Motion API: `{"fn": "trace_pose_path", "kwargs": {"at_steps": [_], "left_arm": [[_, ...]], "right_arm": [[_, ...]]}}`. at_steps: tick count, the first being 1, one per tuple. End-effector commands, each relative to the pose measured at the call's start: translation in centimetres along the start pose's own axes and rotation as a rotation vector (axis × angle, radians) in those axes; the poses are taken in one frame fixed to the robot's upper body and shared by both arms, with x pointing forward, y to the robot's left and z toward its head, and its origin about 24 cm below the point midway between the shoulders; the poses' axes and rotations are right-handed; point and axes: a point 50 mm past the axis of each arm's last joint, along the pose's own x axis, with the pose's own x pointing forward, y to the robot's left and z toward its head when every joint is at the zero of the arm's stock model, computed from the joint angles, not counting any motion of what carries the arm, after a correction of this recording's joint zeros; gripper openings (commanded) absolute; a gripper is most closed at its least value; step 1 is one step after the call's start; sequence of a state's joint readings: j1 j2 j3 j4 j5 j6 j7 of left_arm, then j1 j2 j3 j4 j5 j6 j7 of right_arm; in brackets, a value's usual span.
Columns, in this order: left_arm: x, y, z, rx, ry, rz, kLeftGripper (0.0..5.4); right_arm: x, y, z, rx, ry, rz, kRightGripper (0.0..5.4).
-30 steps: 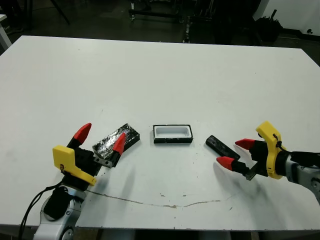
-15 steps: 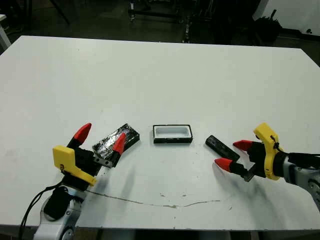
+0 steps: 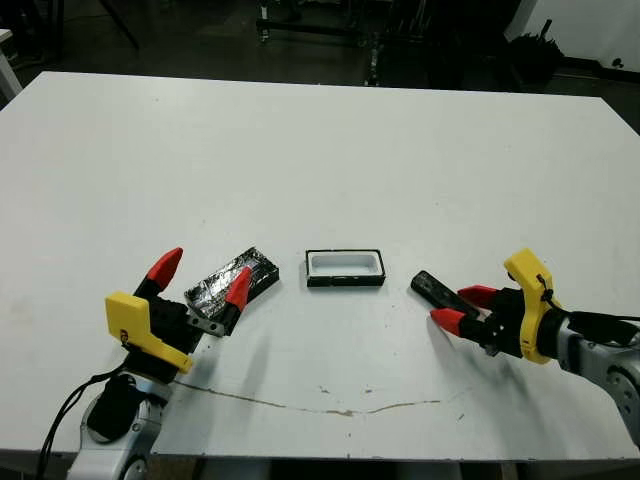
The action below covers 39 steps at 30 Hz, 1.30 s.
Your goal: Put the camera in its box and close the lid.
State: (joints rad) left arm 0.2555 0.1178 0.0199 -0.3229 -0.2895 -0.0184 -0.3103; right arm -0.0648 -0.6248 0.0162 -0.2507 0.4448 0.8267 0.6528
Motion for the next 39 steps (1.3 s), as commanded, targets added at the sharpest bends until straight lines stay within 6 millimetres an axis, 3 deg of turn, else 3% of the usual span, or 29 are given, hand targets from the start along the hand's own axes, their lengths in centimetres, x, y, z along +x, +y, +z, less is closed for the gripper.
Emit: {"fn": "trace_pose_path", "kwargs": {"at_steps": [1,9,14,18,24,29,35,39], "left_arm": [[-0.2,0.0,-0.2,0.006,0.015,0.009,5.4],[-0.2,0.1,-0.2,0.015,0.016,0.012,5.4],[-0.2,0.0,-0.2,0.013,0.018,0.01,5.4],[-0.2,0.0,-0.2,0.01,0.014,0.001,5.4],[-0.1,-0.1,-0.2,0.005,0.015,0.006,5.4],[-0.1,-0.1,-0.2,0.011,0.017,0.006,5.4],[-0.1,-0.2,-0.1,0.014,0.014,0.003,5.4],[-0.1,-0.4,-0.1,0.015,0.012,0.006,5.4]], "right_arm": [[0.1,0.1,-1.1,0.043,0.056,0.018,2.74],[0.1,0.2,-1.1,0.028,0.047,0.016,1.67],[0.0,0.0,-0.7,0.017,0.028,0.008,1.67],[-0.3,-0.7,0.9,-0.034,-0.018,0.008,1.67],[-2.0,-3.2,8.0,-0.27,-0.145,0.107,1.67],[-2.7,-3.0,13.9,-0.428,-0.206,0.209,1.67],[-1.8,-2.4,18.2,-0.569,-0.159,0.34,1.67],[-0.3,-2.2,19.8,-0.686,-0.059,0.412,1.67]]}}
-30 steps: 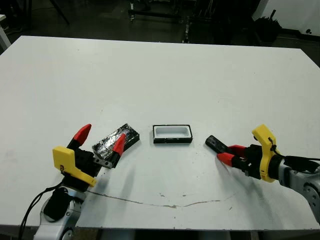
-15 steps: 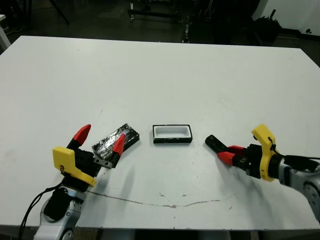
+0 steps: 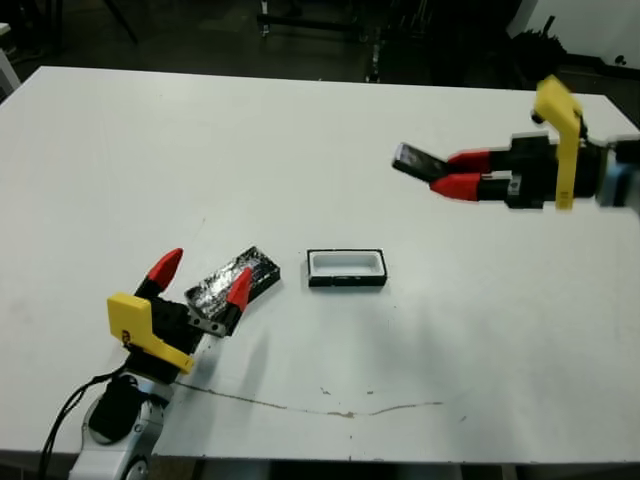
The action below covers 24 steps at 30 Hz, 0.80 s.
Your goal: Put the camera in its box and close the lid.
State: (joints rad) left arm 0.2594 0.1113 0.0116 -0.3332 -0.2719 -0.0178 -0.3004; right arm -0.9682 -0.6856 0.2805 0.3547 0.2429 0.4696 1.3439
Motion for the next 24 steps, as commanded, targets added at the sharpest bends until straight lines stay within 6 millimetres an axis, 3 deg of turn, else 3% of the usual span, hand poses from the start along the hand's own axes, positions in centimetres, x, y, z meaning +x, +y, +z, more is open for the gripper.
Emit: {"fn": "trace_pose_path", "kwargs": {"at_steps": [1,7,15,24], "left_arm": [[-0.1,-0.2,-0.2,0.003,0.013,0.004,5.4],[-0.2,-0.3,-0.2,0.001,0.009,0.013,5.4],[-0.3,-0.4,-0.3,-0.008,0.004,0.014,5.4],[-0.3,-0.3,-0.4,-0.013,0.004,0.019,5.4]], "right_arm": [[1.4,-0.7,0.7,-0.071,0.082,0.092,1.67],[4.1,-0.9,1.2,-0.176,0.158,0.174,1.67],[6.0,-0.3,1.5,-0.217,0.211,0.216,1.67],[7.1,0.1,-0.2,-0.093,0.224,0.251,1.67]]}}
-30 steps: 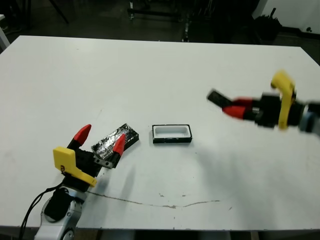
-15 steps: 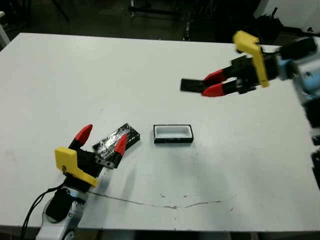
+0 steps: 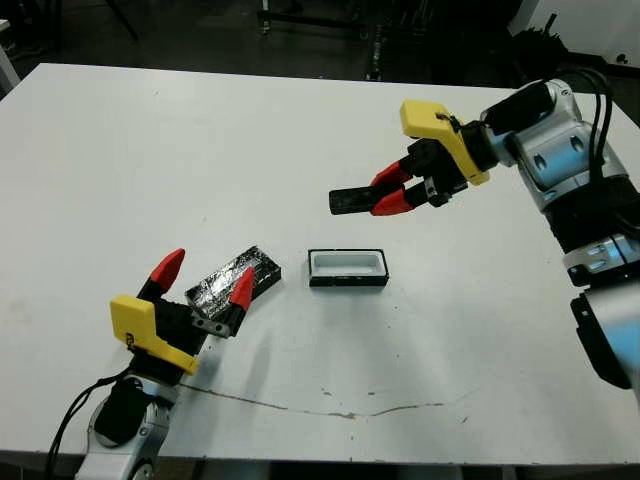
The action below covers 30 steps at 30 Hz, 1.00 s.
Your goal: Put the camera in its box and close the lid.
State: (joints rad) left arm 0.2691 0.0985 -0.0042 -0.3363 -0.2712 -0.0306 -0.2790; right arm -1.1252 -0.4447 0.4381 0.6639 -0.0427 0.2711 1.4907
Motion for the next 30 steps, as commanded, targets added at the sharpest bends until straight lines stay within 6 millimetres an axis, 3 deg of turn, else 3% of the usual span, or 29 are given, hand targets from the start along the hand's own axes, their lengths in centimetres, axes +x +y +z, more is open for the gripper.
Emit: {"fn": "trace_pose_path", "kwargs": {"at_steps": [1,18,30], "left_arm": [[-0.2,0.1,-0.2,0.002,0.013,0.007,5.4],[-0.4,0.1,-0.2,0.002,0.013,0.007,5.4],[-0.5,-0.1,-0.2,-0.01,0.016,0.014,5.4]], "right_arm": [[0.7,0.2,-0.8,0.045,0.003,0.029,1.67],[3.2,1.7,-3.6,0.119,0.093,0.149,1.67],[4.8,2.3,-3.8,0.091,0.105,0.197,1.67]]}}
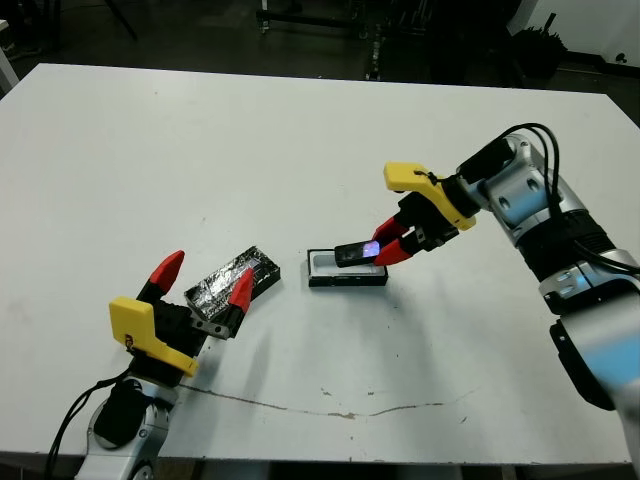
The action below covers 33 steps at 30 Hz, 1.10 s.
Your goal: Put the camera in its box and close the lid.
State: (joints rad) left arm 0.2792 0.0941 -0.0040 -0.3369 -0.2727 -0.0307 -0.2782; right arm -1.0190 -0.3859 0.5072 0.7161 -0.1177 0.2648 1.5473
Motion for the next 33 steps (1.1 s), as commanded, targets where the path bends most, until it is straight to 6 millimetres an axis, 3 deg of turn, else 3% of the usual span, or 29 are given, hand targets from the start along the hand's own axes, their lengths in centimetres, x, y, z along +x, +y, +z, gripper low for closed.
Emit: {"fn": "trace_pose_path", "kwargs": {"at_steps": [1,33], "left_arm": [[-0.34,-0.04,-0.09,-0.004,0.009,0.009,5.4],[-0.62,-0.43,-0.42,-0.014,0.019,-0.004,5.4]], "right_arm": [[0.65,0.16,-0.22,0.004,0.0,0.021,1.67],[0.82,-0.21,-0.15,-0.003,-0.009,-0.039,1.67]]}}
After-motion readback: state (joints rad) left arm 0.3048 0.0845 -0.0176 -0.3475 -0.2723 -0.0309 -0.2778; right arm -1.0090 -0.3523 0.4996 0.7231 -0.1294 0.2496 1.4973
